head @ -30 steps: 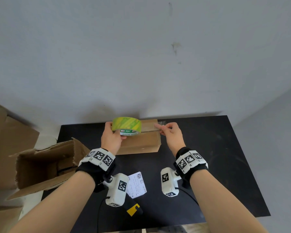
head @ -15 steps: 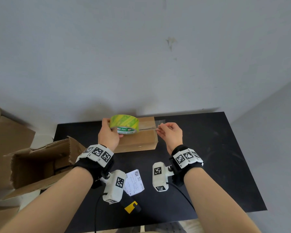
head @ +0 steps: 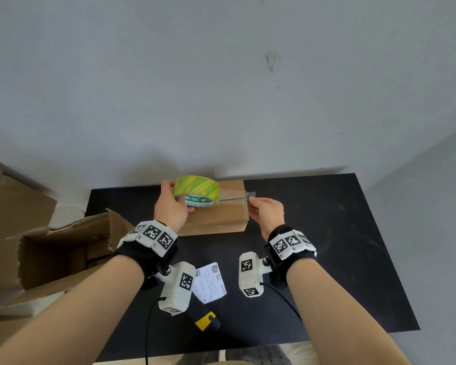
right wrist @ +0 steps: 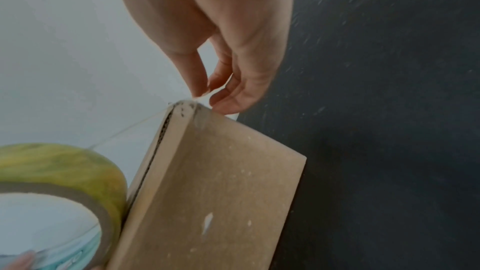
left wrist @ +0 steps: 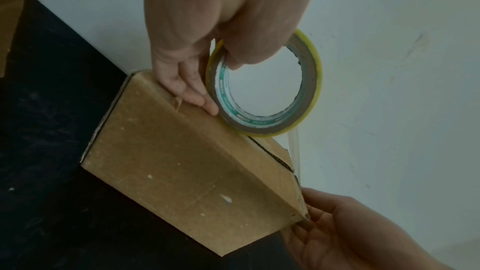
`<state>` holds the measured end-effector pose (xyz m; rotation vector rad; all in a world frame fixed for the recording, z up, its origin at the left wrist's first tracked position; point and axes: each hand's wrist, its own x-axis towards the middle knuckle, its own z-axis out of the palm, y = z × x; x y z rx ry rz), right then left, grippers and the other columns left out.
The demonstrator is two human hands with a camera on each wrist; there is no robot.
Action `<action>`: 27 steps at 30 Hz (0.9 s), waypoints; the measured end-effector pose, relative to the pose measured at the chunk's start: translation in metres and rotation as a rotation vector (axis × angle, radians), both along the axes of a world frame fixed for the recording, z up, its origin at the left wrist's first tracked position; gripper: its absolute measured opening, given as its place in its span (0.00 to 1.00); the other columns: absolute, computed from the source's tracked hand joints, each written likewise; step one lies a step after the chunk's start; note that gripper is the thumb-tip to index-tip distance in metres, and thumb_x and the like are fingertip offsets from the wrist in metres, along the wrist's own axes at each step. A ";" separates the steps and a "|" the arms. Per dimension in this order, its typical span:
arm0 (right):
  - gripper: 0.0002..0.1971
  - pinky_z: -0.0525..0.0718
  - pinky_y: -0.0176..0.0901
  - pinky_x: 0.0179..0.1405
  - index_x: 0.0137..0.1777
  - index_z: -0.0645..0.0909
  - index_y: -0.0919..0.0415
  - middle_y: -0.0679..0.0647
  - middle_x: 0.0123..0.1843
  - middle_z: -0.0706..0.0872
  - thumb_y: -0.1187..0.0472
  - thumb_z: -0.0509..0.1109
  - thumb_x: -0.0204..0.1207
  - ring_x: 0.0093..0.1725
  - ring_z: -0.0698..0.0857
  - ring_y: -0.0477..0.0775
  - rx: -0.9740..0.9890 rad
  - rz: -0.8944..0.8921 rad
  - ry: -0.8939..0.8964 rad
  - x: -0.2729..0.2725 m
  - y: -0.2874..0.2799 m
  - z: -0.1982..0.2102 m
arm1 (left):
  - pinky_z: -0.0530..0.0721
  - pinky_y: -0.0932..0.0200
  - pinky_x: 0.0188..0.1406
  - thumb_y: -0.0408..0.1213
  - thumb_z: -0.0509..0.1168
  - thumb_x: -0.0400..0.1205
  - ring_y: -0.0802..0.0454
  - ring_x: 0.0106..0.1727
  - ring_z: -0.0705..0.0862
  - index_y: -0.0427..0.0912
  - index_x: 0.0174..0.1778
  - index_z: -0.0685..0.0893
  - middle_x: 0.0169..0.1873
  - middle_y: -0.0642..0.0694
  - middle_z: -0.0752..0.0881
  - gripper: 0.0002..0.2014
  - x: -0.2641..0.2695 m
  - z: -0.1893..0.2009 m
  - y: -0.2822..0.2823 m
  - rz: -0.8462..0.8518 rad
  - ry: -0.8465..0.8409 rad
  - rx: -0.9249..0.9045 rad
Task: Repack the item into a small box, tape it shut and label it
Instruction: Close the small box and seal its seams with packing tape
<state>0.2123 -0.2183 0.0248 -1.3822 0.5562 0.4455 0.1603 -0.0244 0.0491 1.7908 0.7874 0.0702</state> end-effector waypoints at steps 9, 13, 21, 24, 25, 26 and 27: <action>0.11 0.83 0.55 0.53 0.59 0.71 0.62 0.60 0.53 0.81 0.56 0.61 0.82 0.46 0.81 0.56 -0.311 0.317 0.015 0.002 0.007 -0.003 | 0.87 0.50 0.48 0.29 0.54 0.85 0.45 0.41 0.89 0.47 0.56 0.68 0.58 0.38 0.83 0.08 -0.003 0.002 0.005 -0.054 0.009 -0.032; 0.22 0.77 0.48 0.67 0.74 0.68 0.60 0.59 0.66 0.79 0.68 0.60 0.81 0.64 0.80 0.56 -0.398 0.373 -0.171 -0.002 -0.002 -0.004 | 0.87 0.47 0.50 0.29 0.54 0.85 0.43 0.42 0.89 0.47 0.56 0.68 0.57 0.37 0.83 0.09 -0.002 0.002 0.005 -0.067 0.029 -0.042; 0.60 0.44 0.45 0.83 0.83 0.37 0.57 0.48 0.85 0.41 0.45 0.78 0.65 0.83 0.40 0.47 -0.717 1.133 -0.635 0.002 0.006 0.025 | 0.86 0.48 0.54 0.29 0.53 0.85 0.44 0.40 0.89 0.48 0.55 0.72 0.53 0.39 0.85 0.10 -0.001 0.005 0.004 -0.068 0.053 -0.055; 0.67 0.44 0.49 0.83 0.82 0.34 0.61 0.53 0.85 0.38 0.39 0.80 0.59 0.84 0.38 0.51 -0.985 1.300 -0.751 0.012 0.012 0.024 | 0.86 0.47 0.55 0.28 0.54 0.84 0.41 0.43 0.89 0.48 0.55 0.73 0.53 0.39 0.86 0.11 -0.002 0.008 0.003 -0.085 0.063 -0.039; 0.66 0.45 0.49 0.83 0.82 0.34 0.62 0.55 0.85 0.40 0.40 0.80 0.59 0.84 0.39 0.52 -1.003 1.317 -0.747 0.016 0.012 0.024 | 0.86 0.46 0.56 0.27 0.55 0.84 0.40 0.45 0.89 0.48 0.55 0.73 0.53 0.38 0.86 0.11 -0.003 0.008 0.003 -0.093 0.066 -0.032; 0.66 0.45 0.49 0.83 0.82 0.35 0.63 0.56 0.85 0.42 0.40 0.80 0.60 0.84 0.40 0.54 -1.017 1.331 -0.742 0.018 0.013 0.024 | 0.85 0.44 0.56 0.26 0.55 0.83 0.40 0.46 0.89 0.48 0.55 0.73 0.52 0.38 0.86 0.11 -0.003 0.009 0.004 -0.100 0.075 -0.025; 0.65 0.45 0.49 0.83 0.82 0.36 0.64 0.57 0.85 0.43 0.40 0.79 0.60 0.84 0.42 0.55 -1.034 1.342 -0.739 0.018 0.013 0.025 | 0.85 0.43 0.57 0.27 0.56 0.83 0.40 0.46 0.89 0.48 0.55 0.74 0.52 0.38 0.86 0.11 -0.003 0.009 0.004 -0.103 0.082 -0.014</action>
